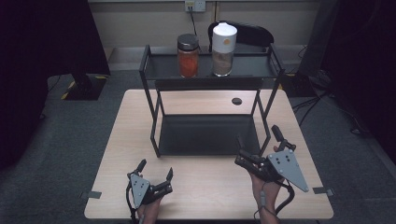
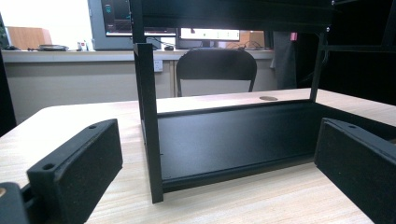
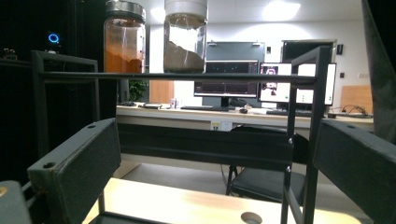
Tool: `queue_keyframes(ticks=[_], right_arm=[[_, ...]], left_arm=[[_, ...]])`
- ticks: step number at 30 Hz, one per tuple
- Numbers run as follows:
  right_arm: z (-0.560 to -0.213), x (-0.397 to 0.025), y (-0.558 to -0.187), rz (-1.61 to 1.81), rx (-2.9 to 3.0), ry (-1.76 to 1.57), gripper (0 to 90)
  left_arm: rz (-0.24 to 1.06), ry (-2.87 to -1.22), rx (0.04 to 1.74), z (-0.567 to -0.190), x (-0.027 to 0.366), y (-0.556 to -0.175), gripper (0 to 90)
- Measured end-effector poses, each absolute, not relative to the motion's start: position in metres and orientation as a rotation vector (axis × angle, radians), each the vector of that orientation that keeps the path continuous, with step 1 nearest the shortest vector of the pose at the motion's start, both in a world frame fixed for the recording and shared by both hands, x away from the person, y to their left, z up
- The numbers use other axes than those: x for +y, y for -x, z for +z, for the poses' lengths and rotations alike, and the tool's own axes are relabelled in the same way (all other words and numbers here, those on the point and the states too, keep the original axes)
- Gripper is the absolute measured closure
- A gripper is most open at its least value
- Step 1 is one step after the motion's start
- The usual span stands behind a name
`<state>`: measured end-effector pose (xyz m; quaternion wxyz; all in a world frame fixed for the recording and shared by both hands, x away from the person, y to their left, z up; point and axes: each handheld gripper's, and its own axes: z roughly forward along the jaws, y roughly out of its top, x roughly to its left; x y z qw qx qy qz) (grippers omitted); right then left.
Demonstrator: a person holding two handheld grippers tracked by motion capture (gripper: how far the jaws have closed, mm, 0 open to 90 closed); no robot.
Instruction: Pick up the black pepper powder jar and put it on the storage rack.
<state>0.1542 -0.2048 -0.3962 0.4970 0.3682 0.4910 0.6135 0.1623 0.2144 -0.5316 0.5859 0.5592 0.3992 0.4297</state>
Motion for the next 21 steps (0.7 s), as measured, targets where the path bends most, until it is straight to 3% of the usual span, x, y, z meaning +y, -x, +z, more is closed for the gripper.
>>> queue_keyframes(ticks=[21], right_arm=[[-0.429, -0.204, -0.126, 1.447, 1.224, -0.906, 0.0]], left_arm=[[1.002, -1.303, 0.931, -0.532, 0.214, -0.162, 0.2]])
